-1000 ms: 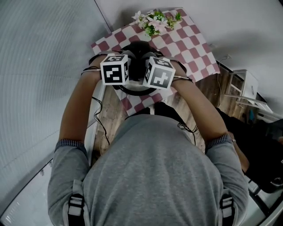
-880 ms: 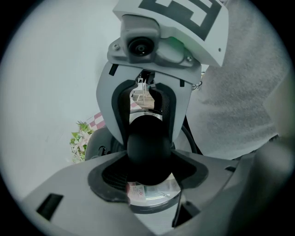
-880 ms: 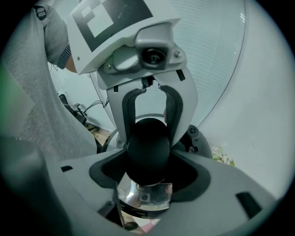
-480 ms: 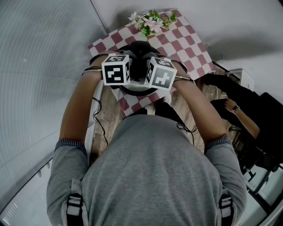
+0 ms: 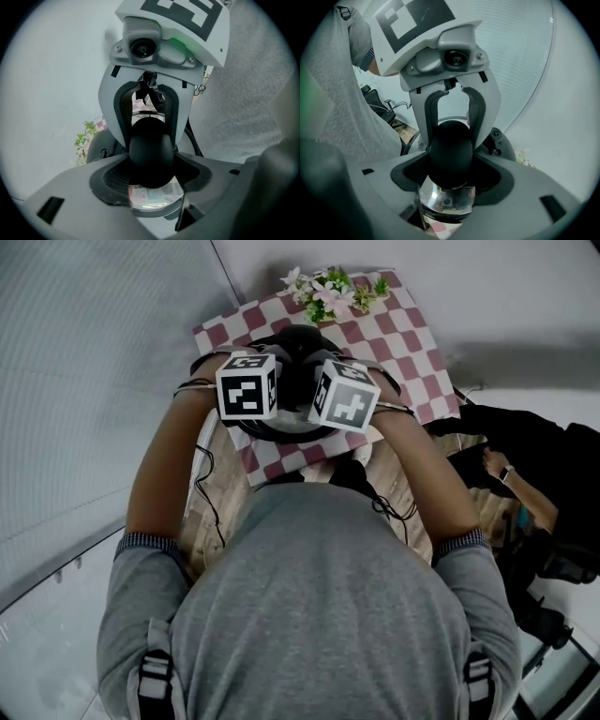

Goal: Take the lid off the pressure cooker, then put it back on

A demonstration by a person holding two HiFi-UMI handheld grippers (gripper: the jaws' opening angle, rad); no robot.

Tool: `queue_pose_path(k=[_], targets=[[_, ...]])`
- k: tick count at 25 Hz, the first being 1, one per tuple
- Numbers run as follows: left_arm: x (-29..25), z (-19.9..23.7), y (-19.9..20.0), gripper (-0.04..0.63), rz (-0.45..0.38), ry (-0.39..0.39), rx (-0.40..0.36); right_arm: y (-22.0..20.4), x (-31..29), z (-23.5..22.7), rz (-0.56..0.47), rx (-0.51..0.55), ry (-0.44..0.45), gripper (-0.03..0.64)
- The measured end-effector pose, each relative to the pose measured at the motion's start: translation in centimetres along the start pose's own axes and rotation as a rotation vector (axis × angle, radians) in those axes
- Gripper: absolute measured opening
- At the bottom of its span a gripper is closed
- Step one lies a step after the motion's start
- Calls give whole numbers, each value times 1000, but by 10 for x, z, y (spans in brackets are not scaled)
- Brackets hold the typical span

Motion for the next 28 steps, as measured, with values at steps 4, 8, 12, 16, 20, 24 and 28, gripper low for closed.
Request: queue_pose_path(k=[4,8,12,16,20,24,28], targets=[[-5,6,20,302,5,28,56,-17,12,-6,-25,54,25,291],[-9,14,46,302,-9,60,103,-41,25,-15,-39,101,36,291],[-16,21,69,302,-15,90,137,-57,44,-20,-33,129,64,291],[-25,29,91,302,-25,112,162,-79,56,-26,-30,162,74,291],[-39,35,111,302,-30,117,172,-102,63,-29,-25,171,81,291],[-54,41,133,302,-45,125,179,-129,72,-31,-17,185,87,291],[-69,49,154,302,-57,135,185,-155,79,-34,-8,193,87,291]])
Point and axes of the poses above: the fingertips, and each gripper's own axes: x backward along the fingers, z to its left, y out of its top, the point moved 3 cm from there along x, backward along the fingers, and after that the axes turned 15 degrees about x, right-handed, at the moved point
